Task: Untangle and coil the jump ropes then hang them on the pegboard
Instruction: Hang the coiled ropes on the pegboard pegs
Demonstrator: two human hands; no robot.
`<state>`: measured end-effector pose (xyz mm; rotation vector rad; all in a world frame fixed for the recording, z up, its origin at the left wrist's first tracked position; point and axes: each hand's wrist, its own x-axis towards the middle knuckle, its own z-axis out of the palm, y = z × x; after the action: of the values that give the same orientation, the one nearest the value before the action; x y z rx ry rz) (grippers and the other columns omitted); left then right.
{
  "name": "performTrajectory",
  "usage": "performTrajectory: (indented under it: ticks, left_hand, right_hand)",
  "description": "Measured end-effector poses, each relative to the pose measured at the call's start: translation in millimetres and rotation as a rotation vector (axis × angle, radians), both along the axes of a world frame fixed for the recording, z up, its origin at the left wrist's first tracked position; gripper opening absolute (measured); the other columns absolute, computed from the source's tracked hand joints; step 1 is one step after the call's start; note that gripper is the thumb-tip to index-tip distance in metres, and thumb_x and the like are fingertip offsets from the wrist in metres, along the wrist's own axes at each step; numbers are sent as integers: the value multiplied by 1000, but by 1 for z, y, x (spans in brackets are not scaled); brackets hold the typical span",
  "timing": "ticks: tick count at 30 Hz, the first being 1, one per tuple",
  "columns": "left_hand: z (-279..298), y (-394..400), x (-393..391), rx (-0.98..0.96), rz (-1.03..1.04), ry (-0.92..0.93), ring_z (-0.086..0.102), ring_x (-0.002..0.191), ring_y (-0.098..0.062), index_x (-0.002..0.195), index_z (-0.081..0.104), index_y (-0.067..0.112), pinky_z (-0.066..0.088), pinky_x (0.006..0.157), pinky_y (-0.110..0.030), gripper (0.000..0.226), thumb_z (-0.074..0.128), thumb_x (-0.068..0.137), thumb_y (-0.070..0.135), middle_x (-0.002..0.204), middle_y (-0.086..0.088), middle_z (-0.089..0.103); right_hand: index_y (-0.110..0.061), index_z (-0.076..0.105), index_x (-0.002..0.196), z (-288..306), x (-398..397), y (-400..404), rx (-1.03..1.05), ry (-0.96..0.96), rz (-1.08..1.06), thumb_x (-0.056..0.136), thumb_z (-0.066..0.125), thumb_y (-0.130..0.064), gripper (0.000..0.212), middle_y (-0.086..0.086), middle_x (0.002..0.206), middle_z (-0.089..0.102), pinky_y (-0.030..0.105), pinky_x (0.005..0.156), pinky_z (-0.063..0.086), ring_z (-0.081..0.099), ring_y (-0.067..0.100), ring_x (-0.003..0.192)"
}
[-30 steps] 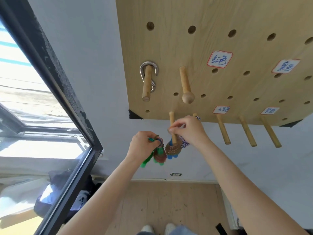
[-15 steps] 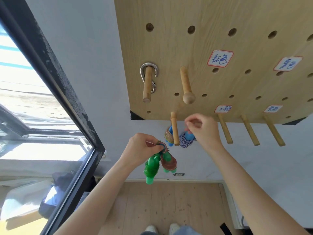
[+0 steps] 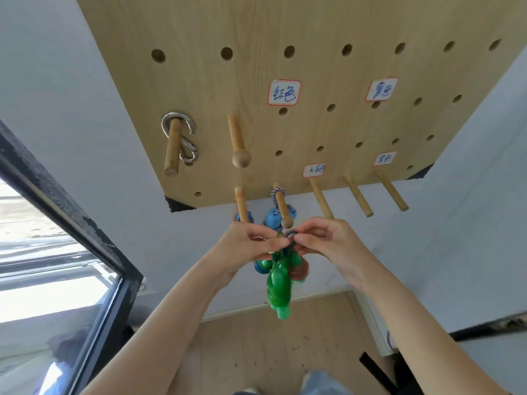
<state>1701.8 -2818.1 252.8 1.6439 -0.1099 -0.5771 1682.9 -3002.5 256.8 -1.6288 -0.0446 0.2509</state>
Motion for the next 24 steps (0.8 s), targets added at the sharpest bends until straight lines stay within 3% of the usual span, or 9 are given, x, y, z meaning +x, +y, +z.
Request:
performTrajectory:
  ticks: [3,9,14,18,20,24]
  left_hand:
    - [-5,-18,3,-95,36,112,58,65,4,64,74,24,44,56,-11,17,74,57,40,67,11,65]
    - [-13,-51,12,-178,171,256,63,70,2,65,75,22,47,58,-15,6,74,66,28,72,9,70]
    - [-16,-78,18,-126,289,244,59,77,-7,76,71,16,47,63,-18,8,67,82,20,74,3,67]
    - [-17,-85,20,-61,343,183,59,77,-8,78,71,14,48,57,-14,8,68,81,20,78,1,66]
    - [-17,-89,21,-39,363,153,60,78,-8,75,72,15,48,55,-12,8,69,81,20,79,1,67]
    - [-16,-94,22,-25,382,141,60,76,-7,71,71,17,48,55,-12,12,68,82,21,73,4,66]
  right_hand:
    - [-5,66,81,0,-1,-15,41,-11,-60,79,64,4,9,3,75,72,21,68,55,68,13,69]
    - [-11,72,80,-3,11,-47,-9,-40,-106,77,69,0,12,-3,71,72,15,64,50,65,6,66]
    - [-15,69,74,-7,27,-61,-61,-36,-34,76,70,0,15,-7,67,70,13,63,48,64,3,65]
    - [-16,65,85,-11,38,-69,-105,-42,-9,76,72,-3,17,-2,77,69,16,64,49,64,4,70]
    - [-20,61,87,-11,40,-70,-205,-150,-7,76,72,-5,21,-5,79,66,15,63,50,63,5,71]
    - [-12,68,80,-12,45,-67,-577,-531,23,78,70,-8,6,-9,74,60,13,61,48,59,6,67]
